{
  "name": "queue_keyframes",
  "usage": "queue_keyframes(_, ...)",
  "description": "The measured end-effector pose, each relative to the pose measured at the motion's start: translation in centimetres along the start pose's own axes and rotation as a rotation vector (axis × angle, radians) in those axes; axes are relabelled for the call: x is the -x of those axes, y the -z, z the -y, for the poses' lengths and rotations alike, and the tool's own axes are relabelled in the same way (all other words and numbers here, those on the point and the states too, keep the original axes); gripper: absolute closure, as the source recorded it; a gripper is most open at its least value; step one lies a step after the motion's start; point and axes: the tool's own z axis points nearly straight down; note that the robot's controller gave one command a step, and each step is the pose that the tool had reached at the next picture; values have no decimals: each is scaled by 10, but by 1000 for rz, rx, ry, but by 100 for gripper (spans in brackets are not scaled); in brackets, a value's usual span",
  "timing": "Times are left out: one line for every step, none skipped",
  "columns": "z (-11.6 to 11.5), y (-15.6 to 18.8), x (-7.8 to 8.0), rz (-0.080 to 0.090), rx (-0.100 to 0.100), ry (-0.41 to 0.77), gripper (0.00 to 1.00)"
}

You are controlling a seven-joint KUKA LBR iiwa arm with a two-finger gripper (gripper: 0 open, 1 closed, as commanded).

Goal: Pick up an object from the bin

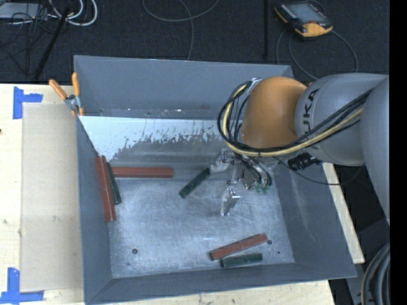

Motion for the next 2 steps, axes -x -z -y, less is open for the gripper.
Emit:
queue_keyframes(-2, 1, 1, 2, 0, 4, 0)
queue_keyframes(-5, -3, 2, 6, 1, 9, 0)
